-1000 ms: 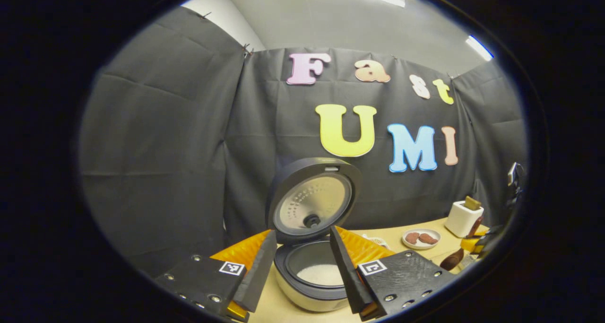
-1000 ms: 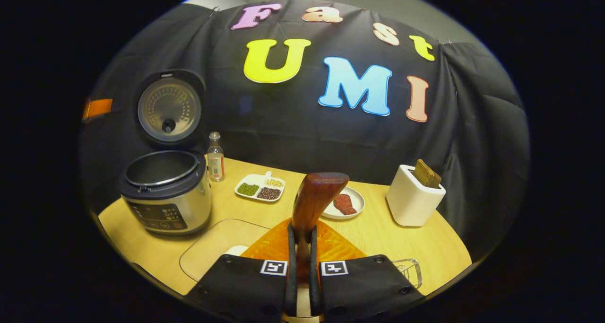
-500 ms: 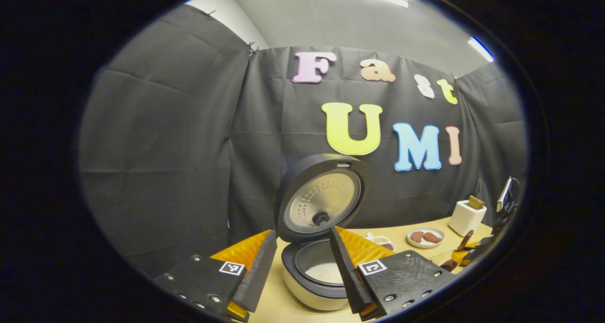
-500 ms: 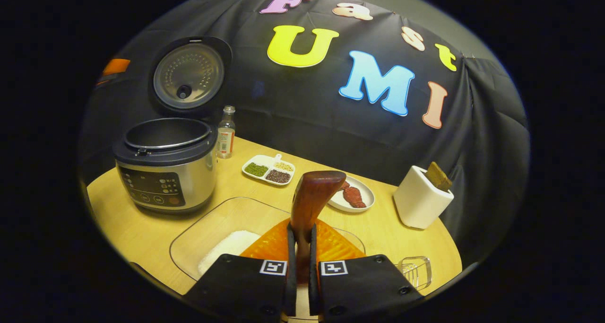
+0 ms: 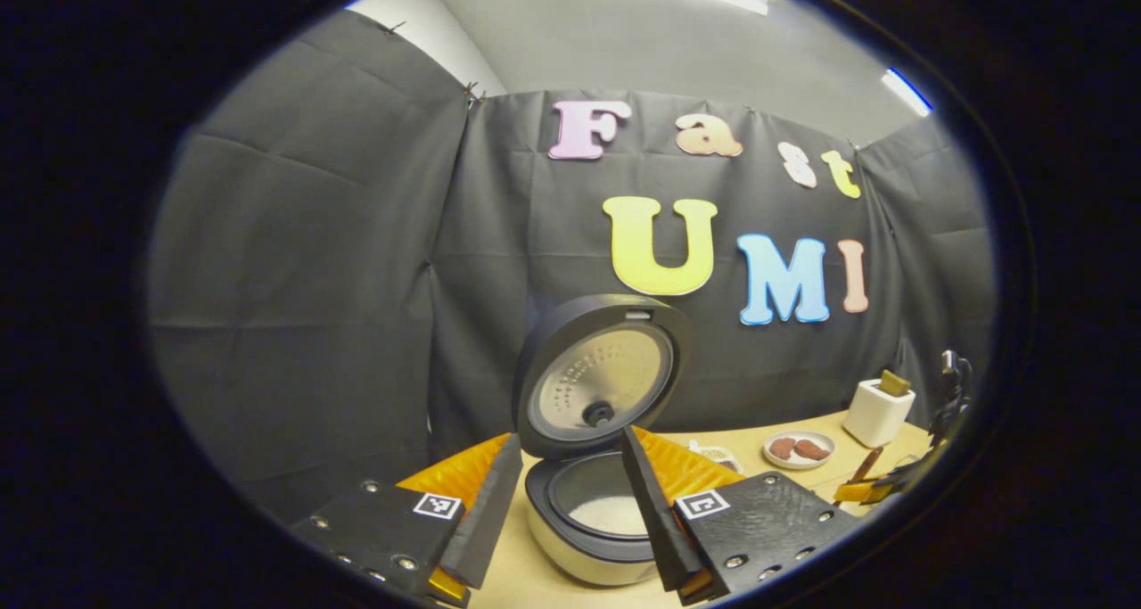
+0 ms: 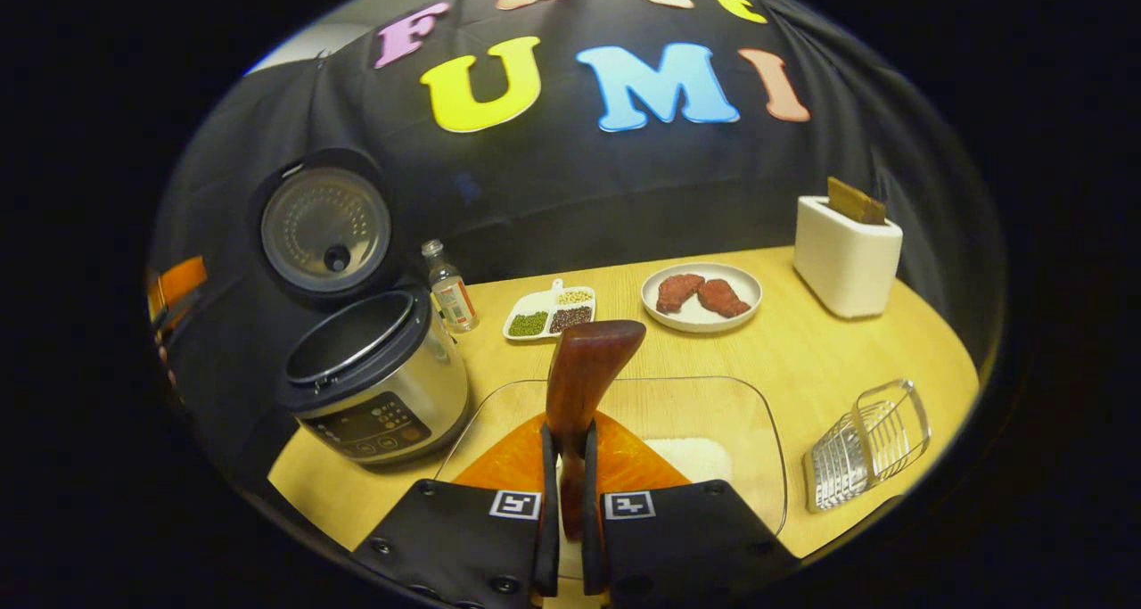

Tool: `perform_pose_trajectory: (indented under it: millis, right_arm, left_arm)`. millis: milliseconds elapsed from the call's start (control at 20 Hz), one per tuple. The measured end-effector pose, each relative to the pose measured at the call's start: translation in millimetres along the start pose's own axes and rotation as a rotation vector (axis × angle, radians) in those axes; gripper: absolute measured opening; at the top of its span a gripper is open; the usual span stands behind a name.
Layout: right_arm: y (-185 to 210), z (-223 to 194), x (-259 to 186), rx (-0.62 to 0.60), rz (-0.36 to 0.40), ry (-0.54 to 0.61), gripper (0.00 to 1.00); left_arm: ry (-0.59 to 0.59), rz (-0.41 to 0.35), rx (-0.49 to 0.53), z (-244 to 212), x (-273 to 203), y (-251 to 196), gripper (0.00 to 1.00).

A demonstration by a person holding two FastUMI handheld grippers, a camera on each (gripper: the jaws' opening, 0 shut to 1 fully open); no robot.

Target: Close the left gripper, press the button to open the rice cooker; take a wooden spoon from the chopstick holder with the right hand, scoop a spoonful of rice and pour it into the rice cooker, then put the wooden spoon back into the chopstick holder.

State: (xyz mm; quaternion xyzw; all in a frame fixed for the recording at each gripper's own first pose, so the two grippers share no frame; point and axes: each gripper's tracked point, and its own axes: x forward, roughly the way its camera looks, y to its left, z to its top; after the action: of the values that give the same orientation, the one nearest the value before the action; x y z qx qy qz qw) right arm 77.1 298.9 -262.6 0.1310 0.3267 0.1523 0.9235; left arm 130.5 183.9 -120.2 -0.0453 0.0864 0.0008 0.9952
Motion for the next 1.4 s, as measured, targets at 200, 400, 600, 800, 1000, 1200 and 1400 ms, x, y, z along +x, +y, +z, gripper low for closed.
perform_pose_trajectory:
  millis: [200, 400, 600, 800, 1000, 1200, 1400]
  right_arm:
    - [-11, -3, -1, 0.212, 0.031, 0.037, 0.12]
    - [-24, -2, -4, 0.387, 0.054, 0.048, 0.1]
    - [-42, 15, -9, 0.518, 0.065, 0.015, 0.1]
    - [-52, 39, -19, 0.642, 0.097, -0.021, 0.12]
    - [-47, 64, -27, 0.734, 0.143, -0.05, 0.12]
    - [-29, 91, -31, 0.781, 0.203, -0.076, 0.12]
    - [0, 114, -28, 0.762, 0.251, -0.089, 0.12]
  left_arm:
    - [-0.006, 0.001, 0.008, 4, -4, -4, 0.71]
    - [-0.01, -0.004, 0.012, 9, -6, -10, 0.71]
    - [-0.027, -0.004, 0.022, 21, -8, -12, 0.7]
    - [-0.035, -0.003, 0.028, 22, -9, -14, 0.71]
    - [-0.037, -0.002, 0.018, 21, -9, -13, 0.71]
    - [-0.033, 0.003, 0.01, 17, -7, -6, 0.71]
    - [-0.031, 0.01, 0.003, 17, -7, 3, 0.7]
